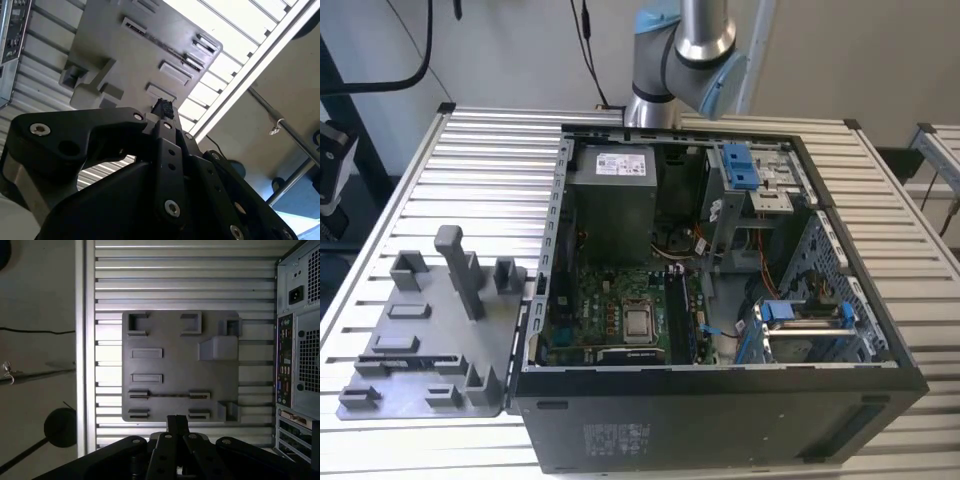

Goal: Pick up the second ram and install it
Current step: 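Pick up the second ram and move it above second insertion slot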

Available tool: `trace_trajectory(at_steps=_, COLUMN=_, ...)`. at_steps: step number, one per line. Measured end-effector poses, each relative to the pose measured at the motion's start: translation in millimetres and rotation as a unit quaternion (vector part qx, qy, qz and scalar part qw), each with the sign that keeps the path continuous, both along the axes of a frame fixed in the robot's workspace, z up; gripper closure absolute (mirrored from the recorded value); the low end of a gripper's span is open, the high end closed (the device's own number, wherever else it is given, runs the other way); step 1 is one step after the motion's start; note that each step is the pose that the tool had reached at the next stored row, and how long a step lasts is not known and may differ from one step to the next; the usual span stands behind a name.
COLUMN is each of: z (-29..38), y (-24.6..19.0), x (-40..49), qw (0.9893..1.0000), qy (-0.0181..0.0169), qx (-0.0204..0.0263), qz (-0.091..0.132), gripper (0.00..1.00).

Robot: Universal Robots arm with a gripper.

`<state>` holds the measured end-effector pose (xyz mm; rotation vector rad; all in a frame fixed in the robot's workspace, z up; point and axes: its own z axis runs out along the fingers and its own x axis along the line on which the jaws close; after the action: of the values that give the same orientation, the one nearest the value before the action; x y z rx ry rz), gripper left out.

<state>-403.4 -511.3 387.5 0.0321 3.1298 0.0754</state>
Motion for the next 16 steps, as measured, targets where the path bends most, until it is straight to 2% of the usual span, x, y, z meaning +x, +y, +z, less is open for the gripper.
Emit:
trace_trajectory(at_steps=5, z=-0.1, y=0.0, x=-0.1, qw=0.9999, qy=-0.0001, qx=-0.0002, qz=0.016, gripper=0.89)
trace_trajectory(at_steps=9, z=0.0, y=0.0, x=-0.1, qw=0.9991, qy=0.0, qx=-0.0004, qz=0.042, gripper=0.89)
trace_trajectory(at_steps=12, z=0.0, y=0.0, x=-0.1, qw=0.9977, qy=0.0, qx=-0.0005, qz=0.068, gripper=0.89)
trace_trajectory(at_steps=16, z=0.0, y=0.0, x=-0.1, qw=0.9946, qy=-0.0001, qx=-0.0004, qz=0.104, gripper=0.89)
